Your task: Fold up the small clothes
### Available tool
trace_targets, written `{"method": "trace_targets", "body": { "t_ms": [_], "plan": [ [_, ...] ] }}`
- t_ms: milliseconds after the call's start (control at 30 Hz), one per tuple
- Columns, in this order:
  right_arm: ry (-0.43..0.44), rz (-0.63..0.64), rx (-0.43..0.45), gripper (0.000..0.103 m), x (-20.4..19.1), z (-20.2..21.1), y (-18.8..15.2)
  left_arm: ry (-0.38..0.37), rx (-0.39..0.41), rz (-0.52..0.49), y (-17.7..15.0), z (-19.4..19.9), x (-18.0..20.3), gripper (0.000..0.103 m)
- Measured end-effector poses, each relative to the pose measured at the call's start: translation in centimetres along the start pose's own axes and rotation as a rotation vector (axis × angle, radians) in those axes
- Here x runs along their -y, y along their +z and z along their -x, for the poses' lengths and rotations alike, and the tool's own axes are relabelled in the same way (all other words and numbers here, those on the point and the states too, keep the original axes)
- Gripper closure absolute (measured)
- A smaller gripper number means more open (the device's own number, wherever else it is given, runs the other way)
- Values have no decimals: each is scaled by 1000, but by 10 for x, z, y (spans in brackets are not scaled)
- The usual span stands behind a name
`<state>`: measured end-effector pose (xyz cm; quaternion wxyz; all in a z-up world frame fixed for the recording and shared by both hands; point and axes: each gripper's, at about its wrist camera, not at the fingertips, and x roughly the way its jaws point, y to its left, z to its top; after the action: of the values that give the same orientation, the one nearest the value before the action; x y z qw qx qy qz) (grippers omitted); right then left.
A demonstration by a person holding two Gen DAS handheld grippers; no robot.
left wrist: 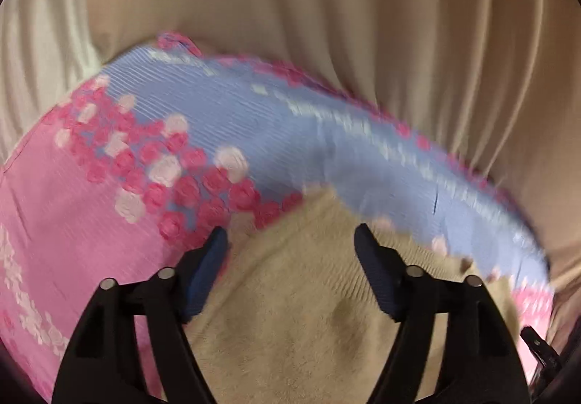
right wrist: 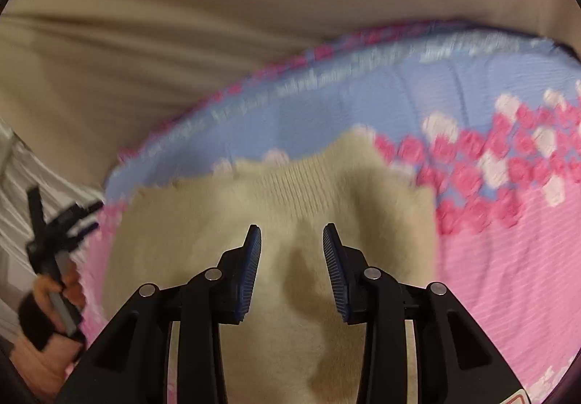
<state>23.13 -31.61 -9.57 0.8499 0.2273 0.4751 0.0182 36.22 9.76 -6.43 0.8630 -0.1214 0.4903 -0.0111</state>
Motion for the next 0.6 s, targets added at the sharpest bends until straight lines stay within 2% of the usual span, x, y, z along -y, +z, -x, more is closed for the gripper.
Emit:
{"method": "trace_targets", "body": {
  "t_ms": [67, 100, 167, 233, 267, 367, 433, 533, 600],
  "plan": [
    [-106, 4, -67, 83, 9, -31, -6, 16, -78, -19, -6, -21, 6, 38],
    [-128, 8, -50, 87, 9, -32, -5, 40, -107, -38, -11, -26, 10, 41],
    [-137, 1, -24, 86, -3, -17, 1, 46, -102, -53, -15, -20, 15, 41],
    [-149, 57, 41, 84, -19, 3, 0, 16, -73, -64, -21, -3, 22, 36],
    [-164, 81, 40, 83, -20, 1, -2, 15, -76, -73, -25, 0, 26, 35],
    [-313, 99, -84, 84, -8, -30, -12, 50, -113, -128, -41, -6, 42, 35],
    [-293, 58, -35, 84, -12, -15, -14, 85, -136, -166, -50, -9, 53, 35],
    [-269, 67, 22, 83, -34, 4, -20, 96, -121, -219, -62, -2, 64, 33],
    [-317, 133, 11, 83, -44, -5, -27, 99, -123, -241, -68, 0, 69, 33]
  ]
}}
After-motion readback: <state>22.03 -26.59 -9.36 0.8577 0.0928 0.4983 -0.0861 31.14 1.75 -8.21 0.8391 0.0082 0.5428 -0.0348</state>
